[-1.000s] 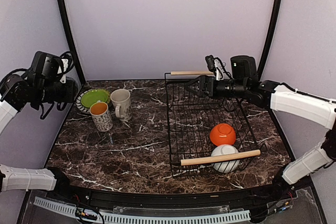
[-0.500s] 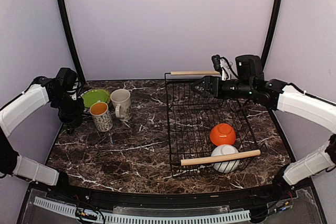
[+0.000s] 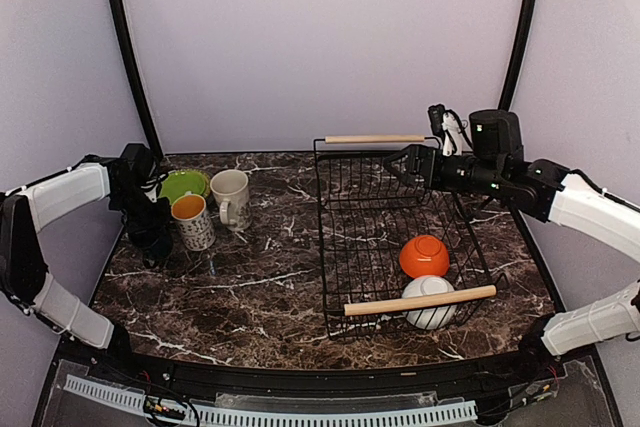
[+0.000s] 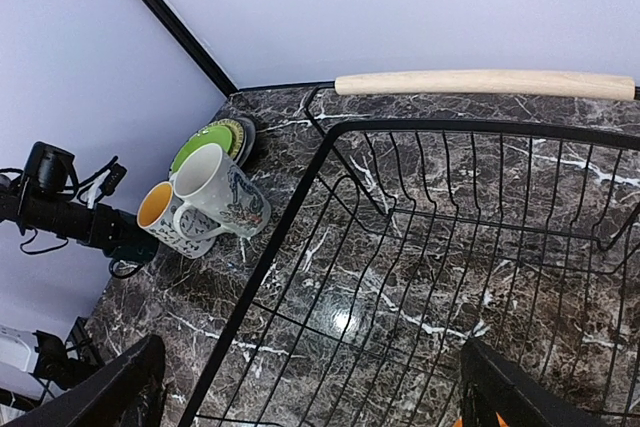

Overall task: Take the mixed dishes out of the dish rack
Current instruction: Place the cup at the center of the board, then adjust the bowl on the dish rack.

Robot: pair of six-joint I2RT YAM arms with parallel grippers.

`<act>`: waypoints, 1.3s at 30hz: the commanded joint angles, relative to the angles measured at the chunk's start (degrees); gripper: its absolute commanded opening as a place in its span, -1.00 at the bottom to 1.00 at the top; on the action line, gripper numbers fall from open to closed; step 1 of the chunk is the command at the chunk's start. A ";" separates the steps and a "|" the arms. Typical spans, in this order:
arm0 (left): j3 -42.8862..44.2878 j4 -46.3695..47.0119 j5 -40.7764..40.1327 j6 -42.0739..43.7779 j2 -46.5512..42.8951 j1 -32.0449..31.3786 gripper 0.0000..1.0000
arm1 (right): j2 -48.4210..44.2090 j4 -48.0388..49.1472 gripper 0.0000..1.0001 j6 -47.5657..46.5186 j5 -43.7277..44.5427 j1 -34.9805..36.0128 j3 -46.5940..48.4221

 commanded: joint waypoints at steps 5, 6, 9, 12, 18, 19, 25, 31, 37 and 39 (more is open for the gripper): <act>-1.90 2.24 -0.14 0.08 1.43 0.44 -0.92 | 0.12 0.75 0.97 0.21 0.01 -0.32 0.30; -2.17 2.27 -0.09 -0.22 1.74 0.50 -0.89 | 0.22 0.68 0.97 0.29 -0.02 -0.32 0.39; -2.55 2.31 0.50 -0.58 2.22 0.52 -0.65 | 0.70 0.52 0.97 -0.28 -1.39 -0.32 0.87; -2.83 2.19 0.11 -0.75 1.84 0.56 -0.49 | 1.36 -1.33 0.97 -1.32 -2.86 -0.32 1.85; -2.38 0.92 -1.08 -0.69 0.11 0.57 -0.17 | 1.04 -5.76 0.97 -3.11 -1.10 -0.32 2.11; -2.07 0.69 -2.03 -0.56 -0.68 0.53 -0.12 | 0.84 -6.25 0.97 -3.37 -0.79 -0.32 2.05; 0.01 -0.72 -4.67 0.31 -7.53 0.55 0.20 | 1.68 -12.07 0.97 -5.21 1.01 -0.32 3.47; 2.37 2.78 -2.19 1.34 -17.84 0.52 0.54 | 5.60 -24.61 0.97 -5.92 2.54 -0.23 7.21; 3.93 14.76 13.73 -0.76 -22.85 0.39 0.86 | 10.36 -37.63 0.97 -4.59 7.46 -0.08 10.48; 4.19 22.52 19.88 -2.94 -22.13 0.04 0.96 | 12.52 -40.71 0.97 -3.95 9.31 0.02 11.38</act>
